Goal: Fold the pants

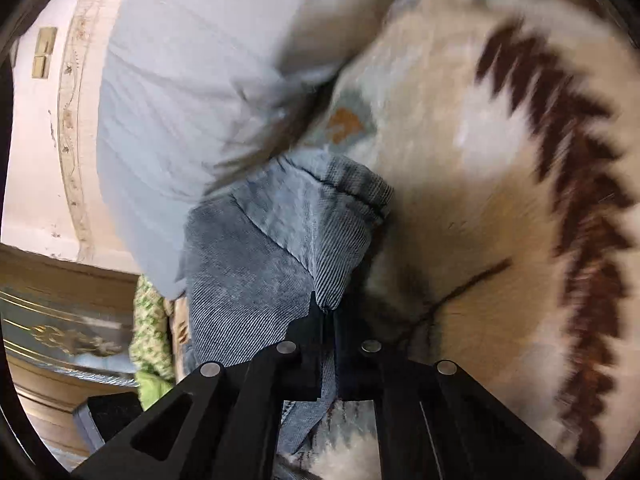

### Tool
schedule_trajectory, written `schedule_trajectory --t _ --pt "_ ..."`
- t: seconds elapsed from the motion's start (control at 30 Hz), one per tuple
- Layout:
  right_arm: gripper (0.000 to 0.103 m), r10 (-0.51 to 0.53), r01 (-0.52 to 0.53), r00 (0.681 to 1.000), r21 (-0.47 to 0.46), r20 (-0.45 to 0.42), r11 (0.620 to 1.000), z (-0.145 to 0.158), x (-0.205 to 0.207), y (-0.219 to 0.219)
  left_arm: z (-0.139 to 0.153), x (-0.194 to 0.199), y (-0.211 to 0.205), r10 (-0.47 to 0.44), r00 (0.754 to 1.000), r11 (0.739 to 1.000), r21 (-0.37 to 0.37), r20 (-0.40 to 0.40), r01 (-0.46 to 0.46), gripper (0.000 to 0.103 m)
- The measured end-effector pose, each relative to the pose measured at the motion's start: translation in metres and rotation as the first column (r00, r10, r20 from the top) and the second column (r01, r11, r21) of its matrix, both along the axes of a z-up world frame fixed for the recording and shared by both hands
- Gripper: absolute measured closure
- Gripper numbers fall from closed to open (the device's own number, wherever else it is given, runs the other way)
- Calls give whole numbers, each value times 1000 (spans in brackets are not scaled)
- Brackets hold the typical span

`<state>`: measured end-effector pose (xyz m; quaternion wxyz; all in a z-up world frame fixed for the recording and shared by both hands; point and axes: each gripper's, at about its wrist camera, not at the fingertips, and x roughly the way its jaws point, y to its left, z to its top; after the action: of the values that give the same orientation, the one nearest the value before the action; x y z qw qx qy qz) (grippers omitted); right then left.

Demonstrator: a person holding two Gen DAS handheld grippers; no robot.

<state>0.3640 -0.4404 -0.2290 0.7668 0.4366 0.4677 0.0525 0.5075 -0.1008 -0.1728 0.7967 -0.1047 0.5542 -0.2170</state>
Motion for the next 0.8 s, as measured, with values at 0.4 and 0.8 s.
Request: schedule_trajectory --t 0.4,0.8 --pt "44 -159 156 987 -115 -21 981 36 -34 -61 -8 27 -54 -248 950 942 277 191 190 75" --pt "54 -40 40 997 -2 -59 999 0 -8 -39 -22 68 47 77 995 996 -42 -66 -80 97"
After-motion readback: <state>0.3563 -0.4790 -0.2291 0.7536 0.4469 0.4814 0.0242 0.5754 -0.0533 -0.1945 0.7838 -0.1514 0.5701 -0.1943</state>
